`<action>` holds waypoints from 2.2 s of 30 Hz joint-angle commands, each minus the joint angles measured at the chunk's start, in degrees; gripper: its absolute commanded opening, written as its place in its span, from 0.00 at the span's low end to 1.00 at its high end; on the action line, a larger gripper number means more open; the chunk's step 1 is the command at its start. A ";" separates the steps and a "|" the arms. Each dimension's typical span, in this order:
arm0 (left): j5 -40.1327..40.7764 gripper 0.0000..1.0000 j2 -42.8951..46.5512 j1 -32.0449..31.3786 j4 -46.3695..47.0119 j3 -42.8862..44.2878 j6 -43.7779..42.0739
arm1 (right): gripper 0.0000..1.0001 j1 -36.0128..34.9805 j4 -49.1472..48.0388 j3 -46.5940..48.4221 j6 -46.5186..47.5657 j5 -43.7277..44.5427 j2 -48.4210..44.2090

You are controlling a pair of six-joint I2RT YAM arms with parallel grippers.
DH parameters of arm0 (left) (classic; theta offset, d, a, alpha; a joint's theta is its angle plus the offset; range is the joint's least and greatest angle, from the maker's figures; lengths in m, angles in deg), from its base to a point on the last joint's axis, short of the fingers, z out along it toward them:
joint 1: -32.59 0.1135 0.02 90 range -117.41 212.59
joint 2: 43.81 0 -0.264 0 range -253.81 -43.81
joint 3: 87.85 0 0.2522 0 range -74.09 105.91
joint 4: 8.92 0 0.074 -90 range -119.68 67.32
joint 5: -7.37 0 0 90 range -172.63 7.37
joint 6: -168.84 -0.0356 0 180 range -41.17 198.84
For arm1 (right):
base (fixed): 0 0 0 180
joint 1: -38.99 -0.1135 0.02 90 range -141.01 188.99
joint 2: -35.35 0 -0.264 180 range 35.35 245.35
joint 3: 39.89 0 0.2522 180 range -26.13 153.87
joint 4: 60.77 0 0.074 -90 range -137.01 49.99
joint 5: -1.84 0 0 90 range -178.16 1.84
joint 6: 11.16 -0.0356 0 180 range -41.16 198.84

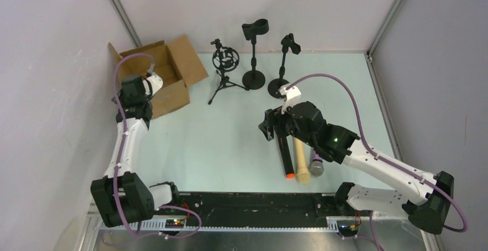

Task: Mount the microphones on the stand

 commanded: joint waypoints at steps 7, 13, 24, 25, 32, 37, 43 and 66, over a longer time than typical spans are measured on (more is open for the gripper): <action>9.77 0.50 3.41 1.99 13.43 -1.18 2.80 | 0.79 1.72 3.44 -2.79 -4.01 4.52 -1.63; -5.15 0.89 16.14 1.93 1.56 -3.84 7.34 | 0.84 3.06 8.24 -4.40 -7.15 8.22 -0.29; -38.16 1.00 37.72 1.35 -16.10 -7.26 16.36 | 0.84 5.25 2.15 -5.15 -7.31 7.01 7.48; -40.51 1.00 37.71 1.13 -16.48 -5.90 18.94 | 0.84 5.92 1.40 -4.81 -7.09 5.03 7.67; -63.87 1.00 28.54 -10.89 -16.38 2.79 19.39 | 0.84 8.13 2.77 -2.11 -9.34 3.60 7.91; -57.70 1.00 15.94 -20.02 -15.77 11.10 10.91 | 0.85 10.49 -13.42 -1.86 -12.26 -6.60 7.17; -53.81 1.00 12.98 -20.28 -15.56 14.34 12.92 | 0.90 17.58 -40.28 3.06 -23.52 -21.65 17.29; -50.33 1.00 19.12 -15.21 -15.67 9.64 19.97 | 1.00 18.90 -70.68 21.00 -43.61 -21.50 49.92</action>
